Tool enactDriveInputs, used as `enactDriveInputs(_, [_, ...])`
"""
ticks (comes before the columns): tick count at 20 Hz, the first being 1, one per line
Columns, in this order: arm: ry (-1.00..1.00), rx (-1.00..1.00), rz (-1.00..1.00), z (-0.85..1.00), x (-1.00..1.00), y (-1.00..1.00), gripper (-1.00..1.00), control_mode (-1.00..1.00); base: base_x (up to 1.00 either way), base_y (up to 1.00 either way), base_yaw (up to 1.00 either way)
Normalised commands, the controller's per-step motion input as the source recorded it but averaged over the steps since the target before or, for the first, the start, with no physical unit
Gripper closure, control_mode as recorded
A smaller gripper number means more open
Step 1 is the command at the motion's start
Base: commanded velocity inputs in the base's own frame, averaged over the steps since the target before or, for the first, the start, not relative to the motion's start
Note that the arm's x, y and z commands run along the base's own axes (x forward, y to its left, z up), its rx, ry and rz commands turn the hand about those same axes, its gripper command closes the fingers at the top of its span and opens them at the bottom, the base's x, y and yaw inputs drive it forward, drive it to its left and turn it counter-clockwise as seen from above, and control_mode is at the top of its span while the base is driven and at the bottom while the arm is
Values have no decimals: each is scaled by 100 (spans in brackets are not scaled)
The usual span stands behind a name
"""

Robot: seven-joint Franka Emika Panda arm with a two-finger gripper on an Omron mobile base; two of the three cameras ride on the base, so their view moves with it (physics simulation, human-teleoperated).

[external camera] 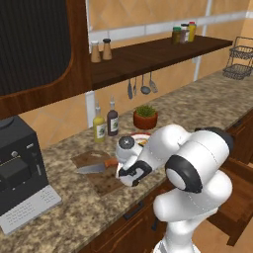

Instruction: Pick up the knife from the drawer and place it on the cutting board. Then place the meat from the plate to the cutting board.

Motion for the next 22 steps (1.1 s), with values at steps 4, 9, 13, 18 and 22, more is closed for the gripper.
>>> enactDriveInputs(4, [5,0,-30,-4,0,28,100,-100,0,0,0])
enactDriveInputs(9, [9,6,-31,9,-7,20,100,-100,0,0,0])
enactDriveInputs(13, [9,7,-18,3,0,26,-100,-100,0,0,0])
enactDriveInputs(18, [7,5,-5,17,1,20,-100,-100,0,0,0])
enactDriveInputs(22, [0,3,0,56,-16,-4,-100,-100,0,0,0])
